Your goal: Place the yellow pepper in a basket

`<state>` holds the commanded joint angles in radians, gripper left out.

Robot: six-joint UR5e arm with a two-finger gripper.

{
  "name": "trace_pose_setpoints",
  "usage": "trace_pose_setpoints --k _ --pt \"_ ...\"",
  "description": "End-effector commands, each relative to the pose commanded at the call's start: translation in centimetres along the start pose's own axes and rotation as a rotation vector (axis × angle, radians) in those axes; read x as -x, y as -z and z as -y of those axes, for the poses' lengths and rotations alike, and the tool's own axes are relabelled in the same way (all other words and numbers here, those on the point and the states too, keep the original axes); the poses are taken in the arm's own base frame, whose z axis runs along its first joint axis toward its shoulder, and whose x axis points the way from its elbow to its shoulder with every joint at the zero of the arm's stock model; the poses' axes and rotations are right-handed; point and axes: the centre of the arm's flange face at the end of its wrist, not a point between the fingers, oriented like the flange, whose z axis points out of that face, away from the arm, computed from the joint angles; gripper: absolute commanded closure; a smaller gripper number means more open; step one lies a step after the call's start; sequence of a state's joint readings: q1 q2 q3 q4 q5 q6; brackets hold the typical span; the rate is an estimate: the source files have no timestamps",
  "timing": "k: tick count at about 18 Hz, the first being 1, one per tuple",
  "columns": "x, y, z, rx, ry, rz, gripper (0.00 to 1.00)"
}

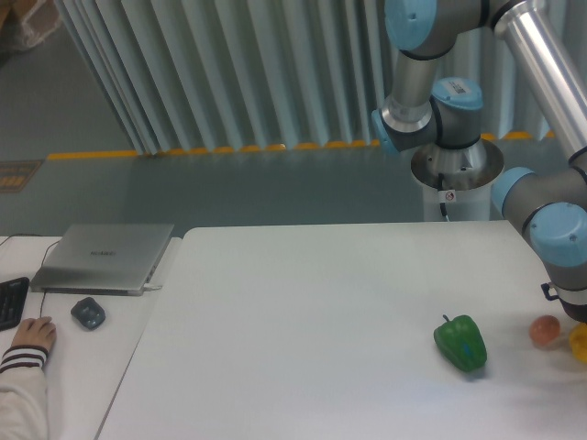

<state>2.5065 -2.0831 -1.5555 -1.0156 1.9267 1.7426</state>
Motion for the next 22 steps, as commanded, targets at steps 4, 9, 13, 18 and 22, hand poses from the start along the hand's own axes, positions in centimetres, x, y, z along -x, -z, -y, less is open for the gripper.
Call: trace_pose_setpoints --k 4,9,13,18,22 --pt "0.0 0.1 0.1 0.000 -0.002 0.002 0.69" --pt "-0.4 2.4 -1.3 -0.017 0.019 0.037 0.70" --pt "-1.5 5.9 -4.7 -0.102 0.047 0.101 0.70" --pt "-2.8 8.7 -9.9 -0.136 0.081 0.146 0.70" --pt "-2.5 9.7 -14.1 -0.227 0.153 0.210 0.70"
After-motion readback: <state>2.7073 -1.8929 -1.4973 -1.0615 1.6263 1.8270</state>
